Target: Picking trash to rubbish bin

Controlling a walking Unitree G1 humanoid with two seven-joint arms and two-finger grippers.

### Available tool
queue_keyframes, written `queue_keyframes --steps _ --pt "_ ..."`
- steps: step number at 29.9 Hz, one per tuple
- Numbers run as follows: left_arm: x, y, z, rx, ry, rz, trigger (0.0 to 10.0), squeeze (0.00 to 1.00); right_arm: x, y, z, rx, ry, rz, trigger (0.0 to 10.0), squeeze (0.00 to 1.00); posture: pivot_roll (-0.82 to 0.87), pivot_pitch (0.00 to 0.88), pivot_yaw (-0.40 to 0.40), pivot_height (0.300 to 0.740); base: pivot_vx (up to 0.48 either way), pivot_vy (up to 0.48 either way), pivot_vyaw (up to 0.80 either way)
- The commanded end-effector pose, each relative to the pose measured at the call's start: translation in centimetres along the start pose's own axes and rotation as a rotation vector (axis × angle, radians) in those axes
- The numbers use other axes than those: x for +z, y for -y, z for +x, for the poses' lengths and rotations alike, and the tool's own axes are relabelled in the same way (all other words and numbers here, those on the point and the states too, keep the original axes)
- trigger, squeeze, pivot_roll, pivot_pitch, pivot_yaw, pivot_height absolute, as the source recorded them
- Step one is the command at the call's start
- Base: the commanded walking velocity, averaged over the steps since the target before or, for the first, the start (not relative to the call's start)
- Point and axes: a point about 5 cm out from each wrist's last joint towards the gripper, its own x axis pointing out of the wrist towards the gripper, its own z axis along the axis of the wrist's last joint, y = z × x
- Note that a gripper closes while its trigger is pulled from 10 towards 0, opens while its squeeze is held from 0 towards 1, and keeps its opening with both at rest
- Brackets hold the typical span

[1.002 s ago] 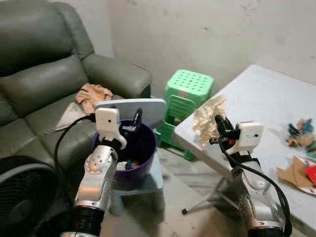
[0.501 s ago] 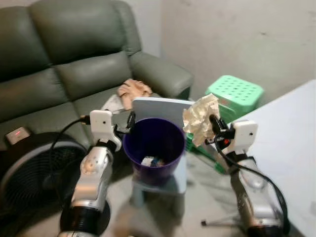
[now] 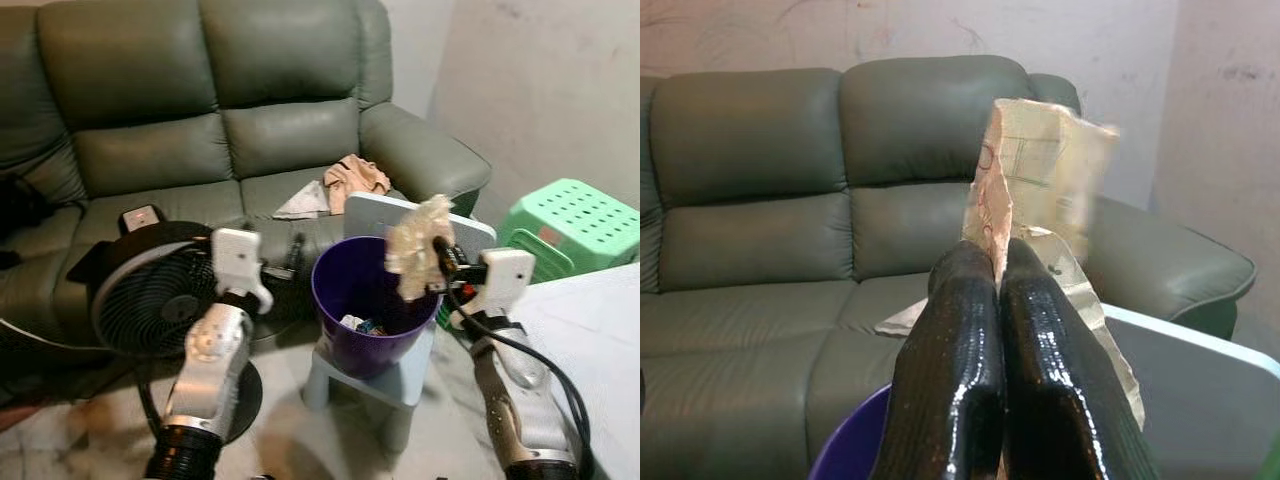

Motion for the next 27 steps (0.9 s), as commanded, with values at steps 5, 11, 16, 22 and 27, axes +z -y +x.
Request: queue_keyframes --steps 5,11,16,22,27 --pt "0.4 -0.4 -0.3 0.011 0.025 -0.003 10.0 0.00 0.3 -0.4 0.8 0.027 -0.015 -0.025 10.0 0.00 0.11 0.020 -0.041 0.740 0.000 0.000 0.00" --pt "0.6 0.0 -0.8 -0.008 0.041 -0.026 10.0 0.00 0.6 0.3 2.1 -0.014 -0.053 -0.021 10.0 0.00 0.12 0.053 -0.061 0.740 0.000 0.000 0.00" --pt "0.6 0.6 -1.2 -0.025 0.047 -0.049 10.0 0.00 0.8 0.7 3.2 -0.015 -0.075 -0.018 10.0 0.00 0.12 0.089 -0.076 0.740 0.000 0.000 0.00" --pt "0.4 1.7 -1.8 -0.040 0.051 -0.081 10.0 0.00 0.6 0.5 4.7 0.000 -0.135 -0.051 10.0 0.00 0.11 0.129 -0.096 0.740 0.000 0.000 0.00" --pt "0.3 3.1 -2.3 -0.063 0.054 -0.102 10.0 0.00 -0.1 -0.2 5.7 0.061 -0.183 -0.088 10.0 0.00 0.12 0.154 -0.113 0.740 0.000 0.000 0.00"
